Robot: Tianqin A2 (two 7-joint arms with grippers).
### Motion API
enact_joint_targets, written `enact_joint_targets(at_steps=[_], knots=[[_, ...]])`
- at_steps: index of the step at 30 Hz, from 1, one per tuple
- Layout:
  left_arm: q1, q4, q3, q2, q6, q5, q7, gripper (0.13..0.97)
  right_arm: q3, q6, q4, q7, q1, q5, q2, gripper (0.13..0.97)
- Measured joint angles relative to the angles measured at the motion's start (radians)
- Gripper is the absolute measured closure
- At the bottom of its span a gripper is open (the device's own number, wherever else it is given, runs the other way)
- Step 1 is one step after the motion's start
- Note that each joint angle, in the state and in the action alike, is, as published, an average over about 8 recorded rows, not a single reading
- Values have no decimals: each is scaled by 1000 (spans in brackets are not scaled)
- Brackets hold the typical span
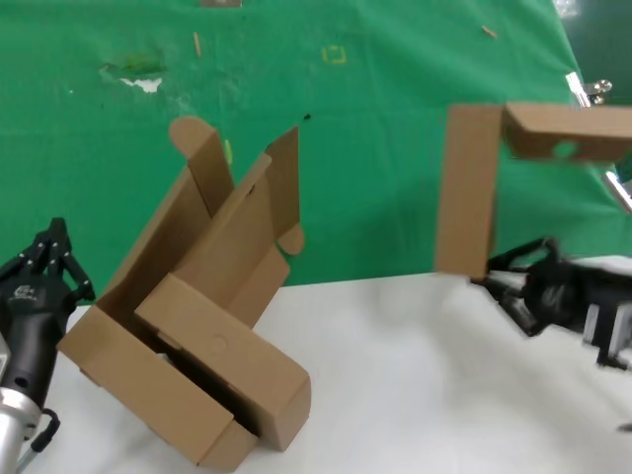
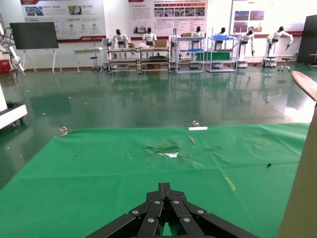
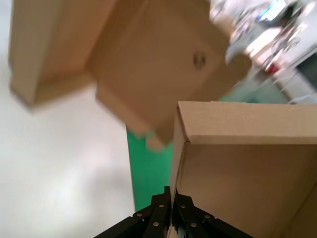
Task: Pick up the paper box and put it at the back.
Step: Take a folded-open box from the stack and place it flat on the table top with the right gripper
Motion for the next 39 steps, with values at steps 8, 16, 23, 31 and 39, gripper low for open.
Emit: enact_joint_targets(at_steps=[8, 16, 23, 31, 39], knots=[[0, 0, 0, 0, 0, 0, 0, 957, -147, -13, -152, 148, 266, -220, 89, 956], [0, 0, 0, 0, 0, 0, 0, 957, -284, -92, -274, 296, 490, -409, 101, 956], [0, 0, 0, 0, 0, 0, 0, 957, -392, -171, -316, 459, 621, -573, 69, 956], [0, 0, 0, 0, 0, 0, 0, 957, -470, -224, -290, 614, 684, -678, -8, 956], [0, 0, 0, 0, 0, 0, 0, 957, -516, -202, -321, 683, 719, -729, -120, 958]])
